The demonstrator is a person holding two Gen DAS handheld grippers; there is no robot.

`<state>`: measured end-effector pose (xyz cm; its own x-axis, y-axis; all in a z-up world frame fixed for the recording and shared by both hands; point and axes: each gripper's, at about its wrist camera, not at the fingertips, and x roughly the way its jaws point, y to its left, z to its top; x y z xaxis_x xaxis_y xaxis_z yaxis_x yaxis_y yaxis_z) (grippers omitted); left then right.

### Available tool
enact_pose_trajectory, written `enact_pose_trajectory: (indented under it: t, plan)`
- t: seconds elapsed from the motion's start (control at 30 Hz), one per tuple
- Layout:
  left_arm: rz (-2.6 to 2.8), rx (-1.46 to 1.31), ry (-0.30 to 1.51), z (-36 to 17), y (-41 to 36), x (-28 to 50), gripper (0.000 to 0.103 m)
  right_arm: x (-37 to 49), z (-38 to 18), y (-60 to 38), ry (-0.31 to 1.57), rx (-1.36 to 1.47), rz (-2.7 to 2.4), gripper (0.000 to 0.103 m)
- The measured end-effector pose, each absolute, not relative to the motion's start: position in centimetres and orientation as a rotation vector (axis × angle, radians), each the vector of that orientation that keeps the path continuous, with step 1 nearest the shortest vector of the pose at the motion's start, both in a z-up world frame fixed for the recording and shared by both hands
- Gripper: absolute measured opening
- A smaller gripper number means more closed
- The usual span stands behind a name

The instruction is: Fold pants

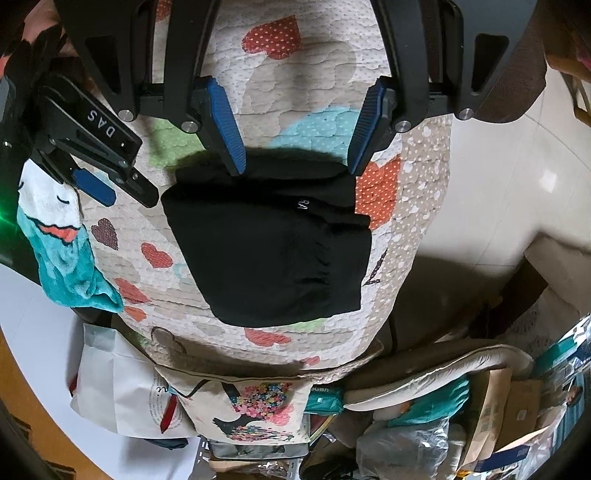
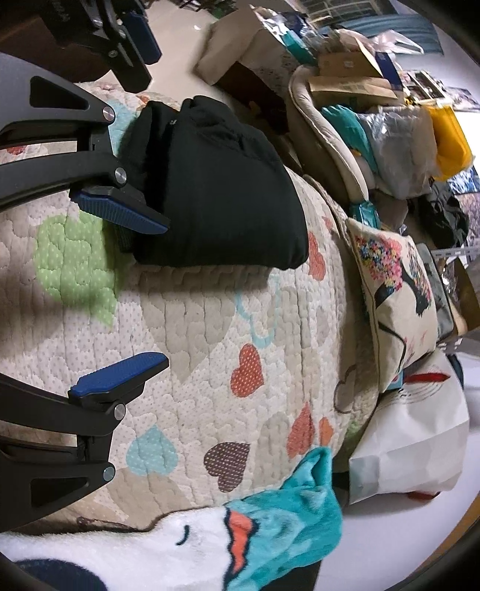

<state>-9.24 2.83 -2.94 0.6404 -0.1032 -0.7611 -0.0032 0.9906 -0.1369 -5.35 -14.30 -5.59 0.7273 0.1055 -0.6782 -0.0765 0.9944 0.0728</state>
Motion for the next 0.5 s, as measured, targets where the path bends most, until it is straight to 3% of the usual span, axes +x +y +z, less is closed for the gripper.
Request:
enact_pose_trajectory:
  t: [0.5]
  plan:
    - [-0.063, -0.185, 0.891, -3.8, 3.9, -8.7, 0.057, -5.6, -5.8, -14.0, 0.753, 0.043, 0.096, 0.072]
